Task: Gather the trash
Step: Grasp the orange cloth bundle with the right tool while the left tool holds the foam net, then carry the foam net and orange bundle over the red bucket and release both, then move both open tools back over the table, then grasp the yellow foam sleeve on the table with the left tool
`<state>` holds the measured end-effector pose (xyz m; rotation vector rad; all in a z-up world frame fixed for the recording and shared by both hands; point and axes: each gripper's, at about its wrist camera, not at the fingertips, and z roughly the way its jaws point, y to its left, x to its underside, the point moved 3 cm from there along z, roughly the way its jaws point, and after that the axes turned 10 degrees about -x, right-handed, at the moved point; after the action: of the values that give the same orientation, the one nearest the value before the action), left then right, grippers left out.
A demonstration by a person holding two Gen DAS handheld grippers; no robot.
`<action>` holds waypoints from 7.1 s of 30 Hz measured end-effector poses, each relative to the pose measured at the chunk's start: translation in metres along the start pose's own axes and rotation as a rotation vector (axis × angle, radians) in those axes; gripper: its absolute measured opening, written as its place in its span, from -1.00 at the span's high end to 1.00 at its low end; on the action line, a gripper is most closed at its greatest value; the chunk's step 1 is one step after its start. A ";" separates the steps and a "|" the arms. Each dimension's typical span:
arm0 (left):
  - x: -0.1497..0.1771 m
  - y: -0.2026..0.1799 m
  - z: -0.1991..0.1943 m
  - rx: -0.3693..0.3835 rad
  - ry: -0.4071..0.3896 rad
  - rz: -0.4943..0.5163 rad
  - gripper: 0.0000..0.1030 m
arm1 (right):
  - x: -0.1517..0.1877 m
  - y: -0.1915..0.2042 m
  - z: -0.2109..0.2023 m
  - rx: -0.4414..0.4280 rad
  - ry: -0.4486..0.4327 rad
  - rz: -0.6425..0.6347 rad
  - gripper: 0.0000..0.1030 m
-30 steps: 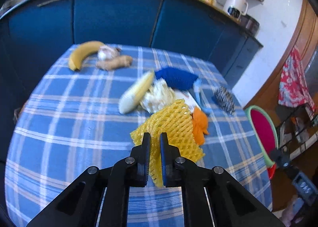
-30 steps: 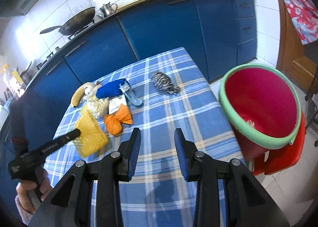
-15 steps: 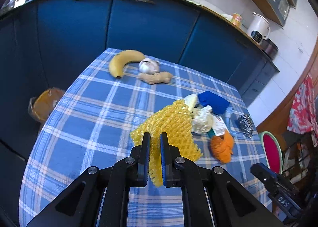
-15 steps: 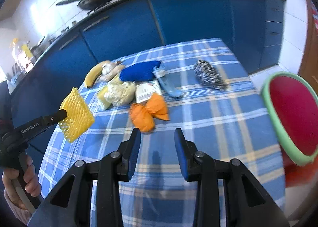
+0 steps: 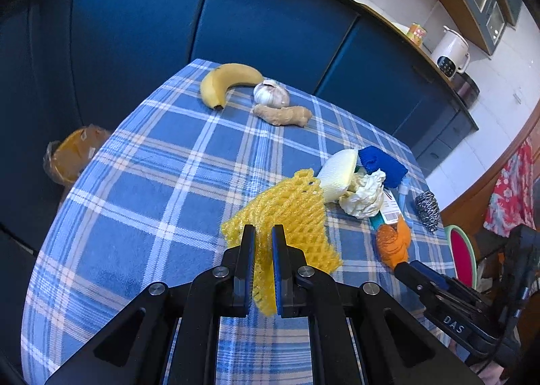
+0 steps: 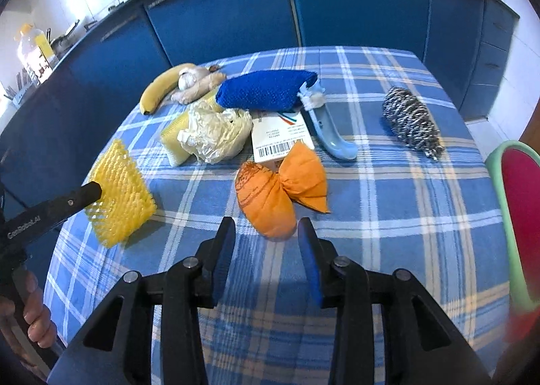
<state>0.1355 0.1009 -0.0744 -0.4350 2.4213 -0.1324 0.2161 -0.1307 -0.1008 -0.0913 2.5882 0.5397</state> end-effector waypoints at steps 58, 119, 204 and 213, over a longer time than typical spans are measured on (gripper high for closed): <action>0.027 -0.166 -0.042 0.232 0.004 0.308 0.83 | 0.032 -0.064 -0.159 0.040 -0.300 0.118 0.56; 0.100 -0.409 0.024 0.337 0.072 0.680 0.38 | 0.108 -0.273 -0.188 0.222 -0.382 0.537 0.37; -0.063 -0.115 0.066 -0.082 0.039 0.305 0.25 | 0.003 -0.099 -0.098 0.118 -0.260 0.216 0.30; -0.064 -0.105 0.071 -0.013 0.040 0.273 0.26 | -0.019 -0.103 -0.075 0.123 -0.222 0.198 0.26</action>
<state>0.2557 0.0250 -0.0695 -0.1058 2.4948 -0.0059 0.2153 -0.2553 -0.0680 0.2551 2.4181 0.4323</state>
